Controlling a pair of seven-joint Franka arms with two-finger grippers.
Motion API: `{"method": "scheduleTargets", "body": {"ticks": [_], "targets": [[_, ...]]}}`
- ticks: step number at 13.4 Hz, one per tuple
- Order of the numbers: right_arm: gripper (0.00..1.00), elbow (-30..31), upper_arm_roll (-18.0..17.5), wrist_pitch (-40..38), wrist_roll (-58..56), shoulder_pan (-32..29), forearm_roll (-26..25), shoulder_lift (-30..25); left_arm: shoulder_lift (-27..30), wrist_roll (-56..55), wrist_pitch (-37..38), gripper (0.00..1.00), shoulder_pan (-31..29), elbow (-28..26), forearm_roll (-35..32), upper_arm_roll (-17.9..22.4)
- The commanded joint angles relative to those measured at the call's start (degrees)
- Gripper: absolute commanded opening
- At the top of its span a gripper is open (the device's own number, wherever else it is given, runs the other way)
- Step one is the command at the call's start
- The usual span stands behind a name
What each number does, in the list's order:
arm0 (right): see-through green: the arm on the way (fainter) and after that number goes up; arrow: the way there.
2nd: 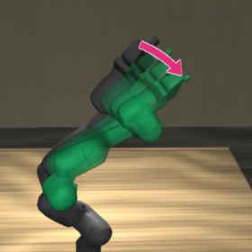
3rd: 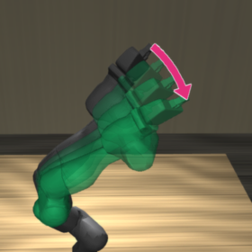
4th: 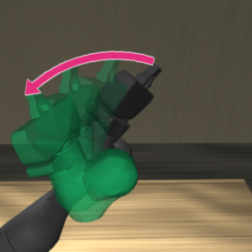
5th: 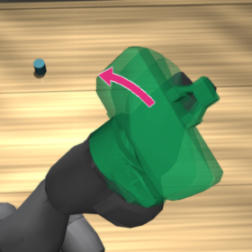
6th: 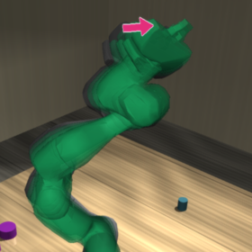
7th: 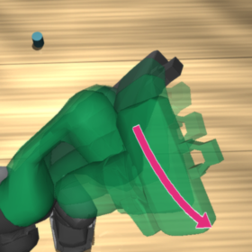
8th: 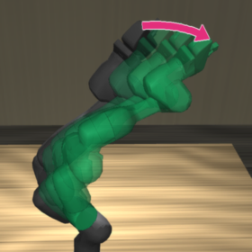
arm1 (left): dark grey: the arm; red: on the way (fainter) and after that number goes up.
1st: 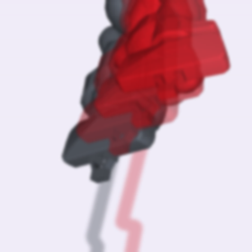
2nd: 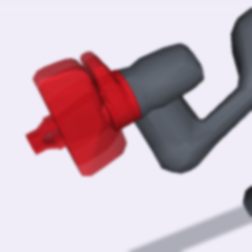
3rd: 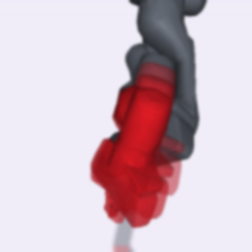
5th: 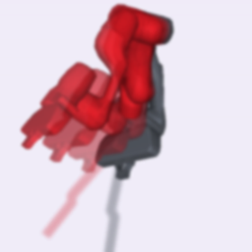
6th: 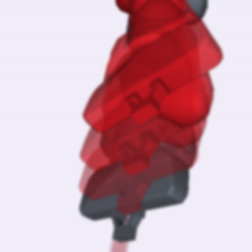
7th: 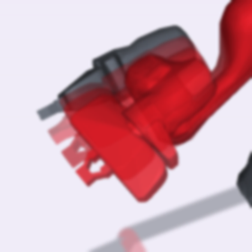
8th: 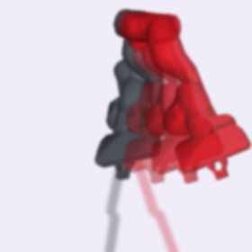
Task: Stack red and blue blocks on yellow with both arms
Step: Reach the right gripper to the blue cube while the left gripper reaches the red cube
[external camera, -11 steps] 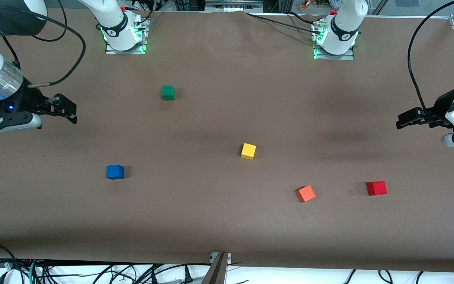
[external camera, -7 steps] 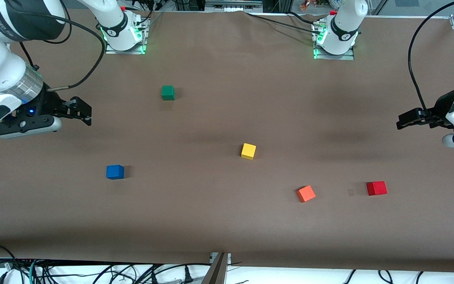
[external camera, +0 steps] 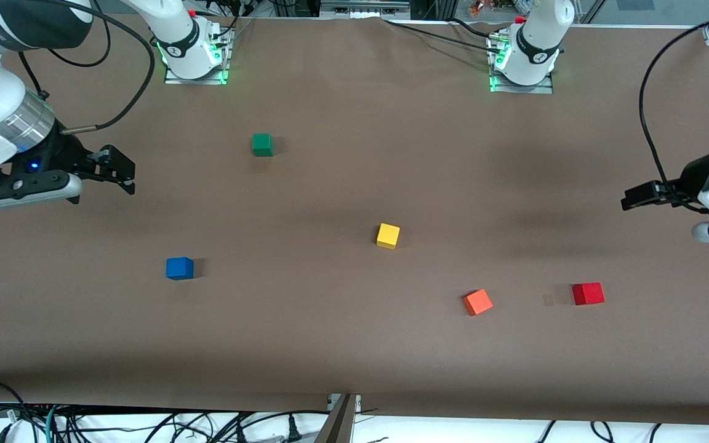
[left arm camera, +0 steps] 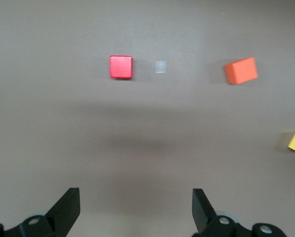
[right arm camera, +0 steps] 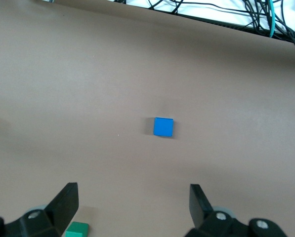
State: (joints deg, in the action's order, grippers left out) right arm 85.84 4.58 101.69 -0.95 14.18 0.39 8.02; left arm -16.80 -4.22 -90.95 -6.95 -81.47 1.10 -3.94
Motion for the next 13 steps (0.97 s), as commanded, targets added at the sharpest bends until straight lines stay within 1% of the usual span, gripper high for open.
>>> {"method": "scheduleTargets", "body": {"ticks": [1, 2, 3, 4, 5, 7, 9, 13], "targets": [[0.99, -0.67, 1.04, -1.92, -0.55, -0.38, 0.84, -0.28, -6.39, 0.71, -6.04, 1.0, -0.78, 1.93, 0.66, -0.1], [0.99, -0.33, 1.48, -2.37, -0.29, -0.38, 0.23, 0.41, -8.67, 0.71, -9.04, 1.0, -0.87, 1.49, 0.48, -0.1], [0.99, -0.06, 1.75, -2.63, -0.37, -0.47, -0.47, 2.86, -11.65, 0.71, -11.42, 1.0, -0.87, 1.49, 0.39, -0.1], [0.99, -0.06, 2.18, -4.46, -0.81, -0.99, -1.09, 5.32, -14.03, 0.71, -14.4, 1.0, -0.87, 1.49, 0.39, -0.02], [0.99, 0.55, 2.8, -5.96, -0.55, -2.04, -0.83, 5.52, -16.4, 0.71, -17.48, 1.0, -0.87, 1.4, 0.39, -0.02], [0.99, 0.91, 2.89, -5.19, -2.3, -2.93, -0.48, 7.61, -20.1, 1.75, -22.76, 1.0, -1.13, 0.87, -1.0, -0.02], [0.99, 1.17, 2.89, -1.52, -1.69, -2.75, -0.13, 11.47, -22.91, 2.2, -27.68, 1.0, -1.48, 0.26, -3.73, -0.02], [0.99, 4.07, 2.63, 8.68, -1.43, -2.4, 1.98, 18.24, -27.13, 2.46, -35.33, 1.0, -2.71, -0.79, -4.0, -0.02]]}}
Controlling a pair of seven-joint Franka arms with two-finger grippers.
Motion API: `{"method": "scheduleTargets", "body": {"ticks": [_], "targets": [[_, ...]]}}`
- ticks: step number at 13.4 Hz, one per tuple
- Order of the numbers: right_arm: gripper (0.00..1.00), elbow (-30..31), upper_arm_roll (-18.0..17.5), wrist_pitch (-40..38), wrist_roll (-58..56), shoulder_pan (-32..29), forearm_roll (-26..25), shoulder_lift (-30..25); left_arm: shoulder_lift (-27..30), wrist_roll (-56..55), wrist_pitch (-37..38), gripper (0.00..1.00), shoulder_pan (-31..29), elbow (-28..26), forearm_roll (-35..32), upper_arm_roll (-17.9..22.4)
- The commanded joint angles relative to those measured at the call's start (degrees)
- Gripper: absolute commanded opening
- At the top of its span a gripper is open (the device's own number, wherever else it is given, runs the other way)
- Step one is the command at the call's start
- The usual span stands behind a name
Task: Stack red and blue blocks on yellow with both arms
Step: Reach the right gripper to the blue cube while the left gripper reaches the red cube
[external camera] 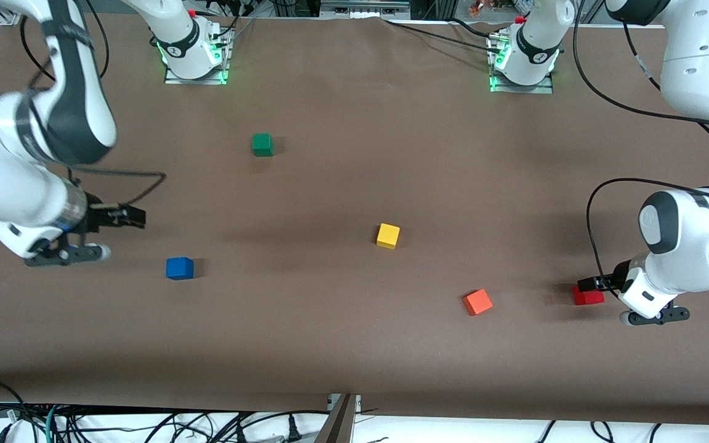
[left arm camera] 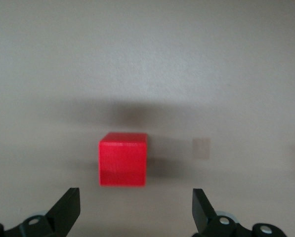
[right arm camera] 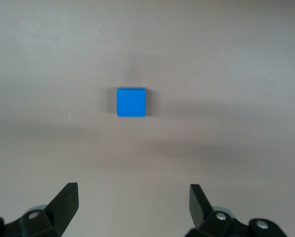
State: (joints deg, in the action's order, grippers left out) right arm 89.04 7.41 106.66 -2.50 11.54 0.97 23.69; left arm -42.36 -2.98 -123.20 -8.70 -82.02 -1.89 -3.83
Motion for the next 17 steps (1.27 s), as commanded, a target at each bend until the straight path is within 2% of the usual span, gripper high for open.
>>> {"method": "scheduleTargets", "body": {"ticks": [1, 3, 5, 8, 9, 11, 12, 13, 16, 17], "targets": [[0.99, 0.87, -0.21, 5.73, 0.21, 0.33, 2.62, 4.5, -2.02, 1.4, -5.1, 1.0, -1.67, -1.29, -1.01, -0.13], [0.99, 0.78, -0.21, 10.39, 0.21, 0.24, 4.73, 8.28, -2.02, 3.94, -9.41, 1.0, -2.2, -4.19, -1.1, -0.22], [0.99, 0.78, -0.21, 13.64, 0.21, 0.33, 6.31, 11.19, -2.11, 3.86, -9.69, 1.0, -2.2, -4.9, -0.84, -0.22], [0.99, 0.69, -0.21, 17.17, 0.12, 0.24, 6.32, 14.27, -2.37, 3.16, -9.78, 0.92, -2.03, -4.9, -0.31, -0.3], [0.97, 0.69, -0.21, 17.35, 0.12, 0.24, 6.41, 14.8, -2.46, 3.16, -9.69, 0.77, -2.03, -4.9, -0.31, -0.3], [0.94, 0.61, -0.3, 18.23, 0.12, 0.33, 6.5, 15.68, -2.37, 3.25, -9.61, 0.31, -1.76, -4.64, -0.31, -0.39], [0.91, 0.61, -0.3, 18.93, 0.12, 0.24, 6.5, 16.29, -2.37, 3.33, -9.61, 0.11, -1.68, -4.38, -0.31, -0.31], [0.89, 0.61, -0.3, 20.33, 0.12, 0.24, 6.5, 17.08, -2.2, 2.99, -9.52, 0.0, -1.5, -4.11, -0.31, -0.57], [0.84, 0.61, -0.3, 25.69, 0.21, 0.24, 6.59, 20.07, -1.58, 1.32, -8.12, 0.0, -0.19, -1.67, -0.31, -1.79], [0.78, 0.61, -0.3, 25.96, 0.21, 0.24, 6.59, 20.34, -1.23, 1.23, -4.98, 0.0, 1.47, 0.7, -0.4, -2.06]]}}
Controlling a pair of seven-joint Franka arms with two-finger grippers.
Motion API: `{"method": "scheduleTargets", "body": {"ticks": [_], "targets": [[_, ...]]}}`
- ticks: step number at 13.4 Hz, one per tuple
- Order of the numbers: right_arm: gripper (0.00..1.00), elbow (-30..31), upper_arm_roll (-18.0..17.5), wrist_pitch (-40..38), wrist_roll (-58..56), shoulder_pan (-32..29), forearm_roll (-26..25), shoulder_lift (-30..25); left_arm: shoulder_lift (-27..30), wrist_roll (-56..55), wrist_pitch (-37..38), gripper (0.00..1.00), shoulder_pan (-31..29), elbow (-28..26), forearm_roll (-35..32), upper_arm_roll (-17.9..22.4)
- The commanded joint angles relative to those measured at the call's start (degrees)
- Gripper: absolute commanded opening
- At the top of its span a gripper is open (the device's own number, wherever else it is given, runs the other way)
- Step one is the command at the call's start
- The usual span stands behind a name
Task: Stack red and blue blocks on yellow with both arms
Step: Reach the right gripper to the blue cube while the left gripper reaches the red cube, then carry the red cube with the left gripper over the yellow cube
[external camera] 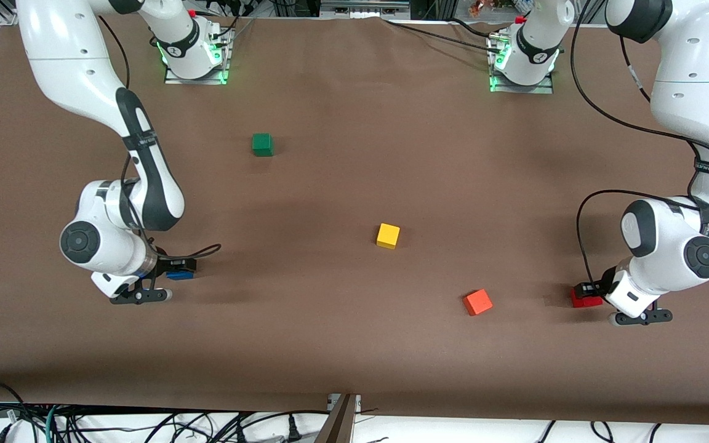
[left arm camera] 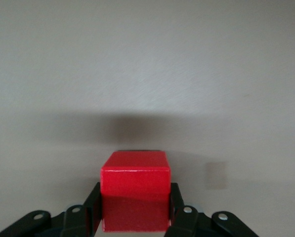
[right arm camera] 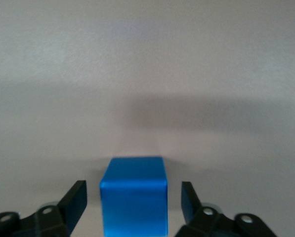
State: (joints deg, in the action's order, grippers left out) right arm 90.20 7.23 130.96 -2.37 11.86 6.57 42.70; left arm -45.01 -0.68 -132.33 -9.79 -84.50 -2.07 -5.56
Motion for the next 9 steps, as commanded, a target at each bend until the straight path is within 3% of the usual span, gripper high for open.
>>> {"method": "scheduleTargets", "body": {"ticks": [1, 4, 9], "targets": [[0.71, -0.55, -0.11, 1.32, -0.09, 0.01, 0.99, 1.16, 1.42, -1.25, 8.01, 0.0, 5.19, 6.08, -0.04, -0.24], [0.44, -0.99, -0.28, -1.31, -0.45, 0.01, 1.16, 0.37, 2.29, -11.06, 14.28, 0.0, 13.63, 10.76, -0.04, -0.33], [0.39, -6.08, -0.2, -10.97, -0.44, 0.1, 1.87, -2.7, 3.09, -13.99, 14.55, 0.0, 29.36, 10.94, 0.05, -0.33]]}}
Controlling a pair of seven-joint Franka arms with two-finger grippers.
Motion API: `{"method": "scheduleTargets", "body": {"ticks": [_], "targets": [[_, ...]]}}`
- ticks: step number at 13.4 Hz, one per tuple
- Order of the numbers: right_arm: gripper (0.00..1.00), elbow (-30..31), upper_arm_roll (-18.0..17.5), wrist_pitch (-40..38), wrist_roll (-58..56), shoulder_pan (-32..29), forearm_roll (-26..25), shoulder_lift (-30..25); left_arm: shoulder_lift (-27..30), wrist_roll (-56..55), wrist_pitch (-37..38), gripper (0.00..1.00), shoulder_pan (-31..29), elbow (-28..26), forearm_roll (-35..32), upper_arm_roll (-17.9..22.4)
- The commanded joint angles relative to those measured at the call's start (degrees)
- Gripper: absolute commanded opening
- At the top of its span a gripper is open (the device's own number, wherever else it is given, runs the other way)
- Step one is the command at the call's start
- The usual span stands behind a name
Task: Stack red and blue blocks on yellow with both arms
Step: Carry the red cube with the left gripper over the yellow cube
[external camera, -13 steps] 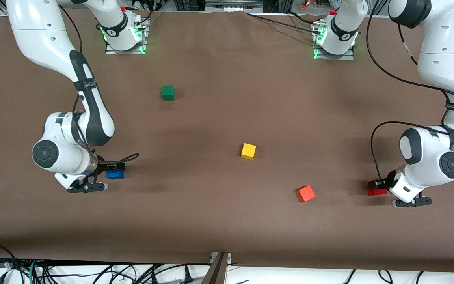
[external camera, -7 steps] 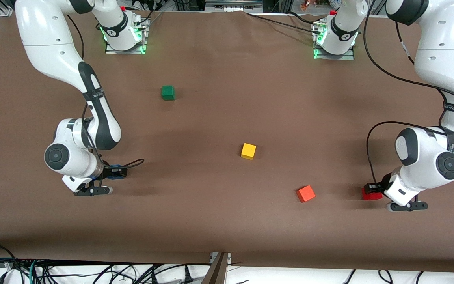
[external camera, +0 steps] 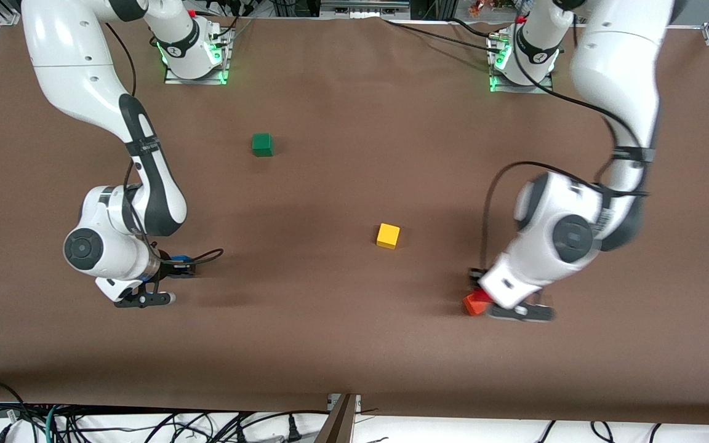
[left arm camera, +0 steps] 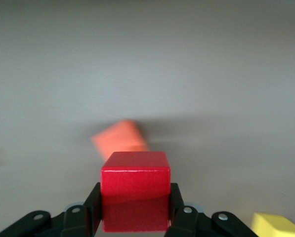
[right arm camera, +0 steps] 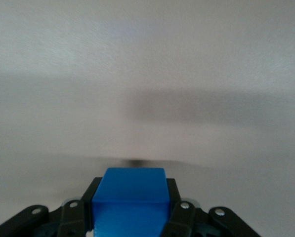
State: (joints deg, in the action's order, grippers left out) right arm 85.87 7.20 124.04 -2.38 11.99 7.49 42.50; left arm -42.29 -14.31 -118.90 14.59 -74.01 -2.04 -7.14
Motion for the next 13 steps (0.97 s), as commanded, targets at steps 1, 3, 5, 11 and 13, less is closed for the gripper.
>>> {"method": "scheduleTargets", "body": {"ticks": [1, 3, 5, 11, 13], "targets": [[0.39, -2.8, -0.17, -5.81, -0.43, -0.04, 0.94, -3.12, 0.37, -0.36, 1.04, 0.0, 7.01, 0.71, 0.02, 1.26], [0.39, -5.7, -0.17, -11.42, -0.34, 0.31, 0.33, -4.7, 0.1, -0.54, 1.13, 0.0, 10.45, 0.89, 0.02, 1.34], [0.39, -10.44, 0.09, -17.41, 0.18, 0.49, 0.33, -4.71, -0.69, -2.9, 1.04, 0.0, 13.0, 0.71, -0.15, 1.34], [0.39, -17.21, 0.27, -25.24, 0.45, 0.49, 0.5, -4.79, -1.74, -2.82, 1.04, 0.0, 15.47, -0.6, -1.04, 1.43], [0.39, -20.03, 0.18, -28.4, 0.53, 0.58, 0.77, -4.79, -1.74, -2.65, 1.04, 0.0, 15.56, -1.48, -1.12, 1.43]]}}
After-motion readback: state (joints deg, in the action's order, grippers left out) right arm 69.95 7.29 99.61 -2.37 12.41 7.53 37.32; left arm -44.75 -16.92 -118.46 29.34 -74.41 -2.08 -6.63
